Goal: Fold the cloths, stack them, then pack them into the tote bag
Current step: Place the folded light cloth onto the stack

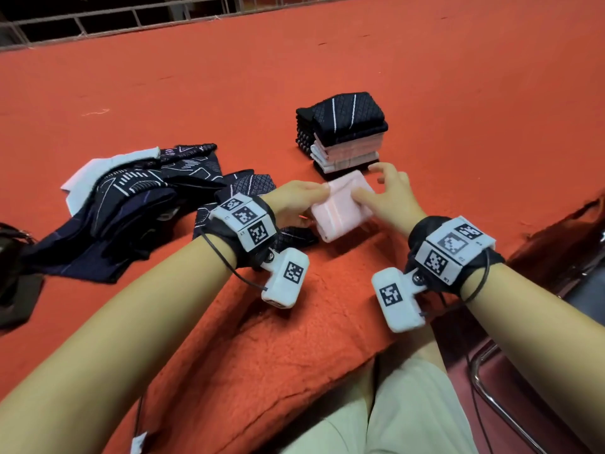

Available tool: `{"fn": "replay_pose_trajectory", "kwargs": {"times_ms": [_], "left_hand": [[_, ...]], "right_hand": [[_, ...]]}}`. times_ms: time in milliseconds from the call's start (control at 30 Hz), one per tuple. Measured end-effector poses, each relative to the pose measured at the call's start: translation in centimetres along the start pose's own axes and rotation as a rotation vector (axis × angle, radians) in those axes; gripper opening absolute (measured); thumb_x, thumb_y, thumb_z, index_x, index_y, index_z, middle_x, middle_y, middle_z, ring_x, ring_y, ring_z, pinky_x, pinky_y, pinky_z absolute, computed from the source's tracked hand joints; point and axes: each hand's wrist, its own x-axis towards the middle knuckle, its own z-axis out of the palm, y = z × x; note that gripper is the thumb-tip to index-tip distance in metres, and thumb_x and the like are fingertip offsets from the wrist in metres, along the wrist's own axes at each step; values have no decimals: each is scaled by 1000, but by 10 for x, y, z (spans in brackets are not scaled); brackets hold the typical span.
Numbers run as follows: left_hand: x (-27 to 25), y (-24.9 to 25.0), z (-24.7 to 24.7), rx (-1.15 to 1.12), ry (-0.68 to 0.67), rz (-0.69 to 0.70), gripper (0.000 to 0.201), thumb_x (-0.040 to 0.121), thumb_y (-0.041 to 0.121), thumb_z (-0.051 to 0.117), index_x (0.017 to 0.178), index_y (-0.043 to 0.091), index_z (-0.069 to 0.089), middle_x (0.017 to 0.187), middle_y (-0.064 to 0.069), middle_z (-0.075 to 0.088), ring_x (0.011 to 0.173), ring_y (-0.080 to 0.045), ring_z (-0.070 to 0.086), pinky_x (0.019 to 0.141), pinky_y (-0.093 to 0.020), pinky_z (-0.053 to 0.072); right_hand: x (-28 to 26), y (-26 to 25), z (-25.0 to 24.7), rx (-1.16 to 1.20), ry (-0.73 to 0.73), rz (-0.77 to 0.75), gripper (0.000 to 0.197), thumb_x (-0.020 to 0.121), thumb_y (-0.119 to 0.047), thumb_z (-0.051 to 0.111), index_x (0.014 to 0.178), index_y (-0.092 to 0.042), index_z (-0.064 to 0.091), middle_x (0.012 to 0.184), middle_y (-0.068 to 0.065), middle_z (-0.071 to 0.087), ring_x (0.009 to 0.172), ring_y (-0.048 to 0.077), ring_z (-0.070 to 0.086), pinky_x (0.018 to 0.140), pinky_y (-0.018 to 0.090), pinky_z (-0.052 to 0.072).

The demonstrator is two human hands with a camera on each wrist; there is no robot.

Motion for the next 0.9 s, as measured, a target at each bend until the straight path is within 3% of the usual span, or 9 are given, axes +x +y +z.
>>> {"fn": "replay_pose_trajectory", "kwargs": {"times_ms": [67,167,233,333,400,500,633,800,900], "left_hand": [[4,-2,-1,234,61,11,20,99,29,44,106,18,58,87,1,54,77,-11,51,63,-23,42],[7,-8,-10,588,153,93,31,93,27,54,121,14,58,120,-5,58,109,-18,53,87,-22,39],[6,-10,-14,605,86,139,30,90,27,60,118,17,61,121,-7,60,102,-17,56,90,-20,40],[11,-12,-12,806,29,251,33,85,36,64,117,27,62,125,-4,56,116,-20,48,102,-26,33],[17,-11,-9,942,-38,289,45,80,49,63,122,35,57,131,-3,48,125,-23,38,109,-35,27],[23,-9,-2,1101,-101,289,51,86,42,60,135,39,44,141,-2,37,128,-27,29,109,-44,27],[28,-10,1,1268,-211,251,52,95,33,47,142,44,29,157,5,12,143,-26,9,114,-51,17],[32,-14,-16,1201,-288,175,50,99,23,42,146,34,26,158,-11,3,146,-26,7,117,-31,7],[29,-14,-17,1100,-369,110,50,100,28,41,147,33,24,158,-11,-7,146,-22,0,117,-28,1]], "right_hand": [[-2,5,-3,-148,-111,-88,42,81,-19,66,122,-17,55,117,8,50,107,21,48,92,26,38],[-6,9,-9,-177,-356,-122,17,78,-7,69,90,-16,62,83,1,59,75,13,54,71,25,42],[-8,11,-19,-109,-510,-97,24,76,7,67,71,-15,59,65,0,59,57,8,55,59,27,49],[-10,14,-32,-273,-730,-96,25,73,10,67,71,-16,65,68,6,64,63,15,57,64,27,49],[-12,16,-35,-309,-758,-100,26,73,6,68,74,-19,68,74,6,65,69,15,57,70,27,48],[-13,20,-34,-223,-748,-89,23,75,5,70,77,-18,69,76,7,66,71,14,58,72,25,48],[-11,24,-38,-55,-743,-37,23,76,9,68,77,-14,69,63,-2,67,56,3,61,57,12,49],[-7,27,-39,35,-764,17,22,78,11,65,83,-10,69,57,-7,68,54,0,63,55,11,50],[-5,26,-39,74,-748,18,21,80,8,64,80,-12,69,61,-6,69,58,0,64,56,12,51]]}}
